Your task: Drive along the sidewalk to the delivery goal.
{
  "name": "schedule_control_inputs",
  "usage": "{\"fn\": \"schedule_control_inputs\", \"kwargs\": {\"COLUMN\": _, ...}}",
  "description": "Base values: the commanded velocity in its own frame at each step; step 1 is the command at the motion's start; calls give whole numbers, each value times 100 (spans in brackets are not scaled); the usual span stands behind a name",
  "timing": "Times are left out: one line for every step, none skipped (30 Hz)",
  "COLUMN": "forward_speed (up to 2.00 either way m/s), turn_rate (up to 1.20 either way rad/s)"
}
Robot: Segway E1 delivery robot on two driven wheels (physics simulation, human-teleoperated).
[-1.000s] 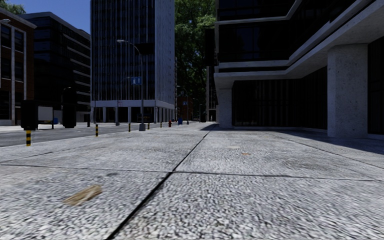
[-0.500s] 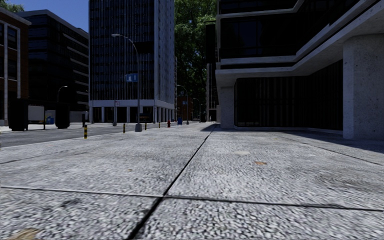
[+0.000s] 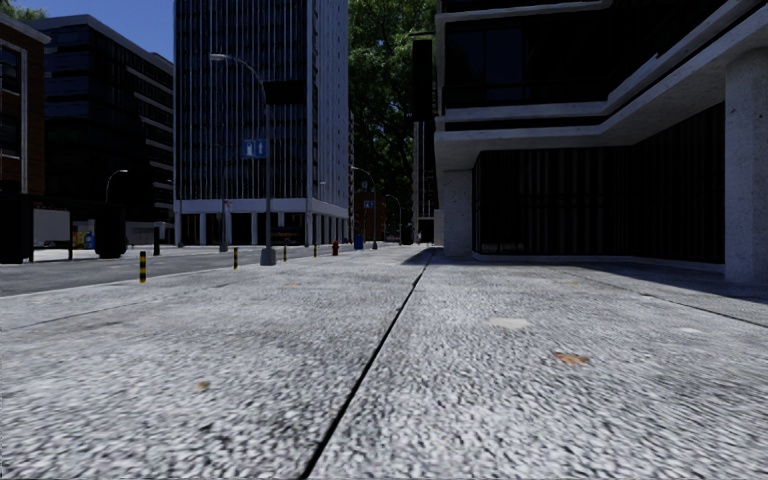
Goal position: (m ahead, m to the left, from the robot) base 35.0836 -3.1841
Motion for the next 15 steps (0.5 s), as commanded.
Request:
{"fn": "schedule_control_inputs", "kwargs": {"forward_speed": 190, "turn_rate": 0}}
{"fn": "schedule_control_inputs", "kwargs": {"forward_speed": 190, "turn_rate": 0}}
{"fn": "schedule_control_inputs", "kwargs": {"forward_speed": 190, "turn_rate": 0}}
{"fn": "schedule_control_inputs", "kwargs": {"forward_speed": 190, "turn_rate": 0}}
{"fn": "schedule_control_inputs", "kwargs": {"forward_speed": 190, "turn_rate": 0}}
{"fn": "schedule_control_inputs", "kwargs": {"forward_speed": 190, "turn_rate": 0}}
{"fn": "schedule_control_inputs", "kwargs": {"forward_speed": 190, "turn_rate": 0}}
{"fn": "schedule_control_inputs", "kwargs": {"forward_speed": 190, "turn_rate": 0}}
{"fn": "schedule_control_inputs", "kwargs": {"forward_speed": 190, "turn_rate": 0}}
{"fn": "schedule_control_inputs", "kwargs": {"forward_speed": 190, "turn_rate": 0}}
{"fn": "schedule_control_inputs", "kwargs": {"forward_speed": 190, "turn_rate": 0}}
{"fn": "schedule_control_inputs", "kwargs": {"forward_speed": 190, "turn_rate": 0}}
{"fn": "schedule_control_inputs", "kwargs": {"forward_speed": 190, "turn_rate": 0}}
{"fn": "schedule_control_inputs", "kwargs": {"forward_speed": 190, "turn_rate": 0}}
{"fn": "schedule_control_inputs", "kwargs": {"forward_speed": 190, "turn_rate": 0}}
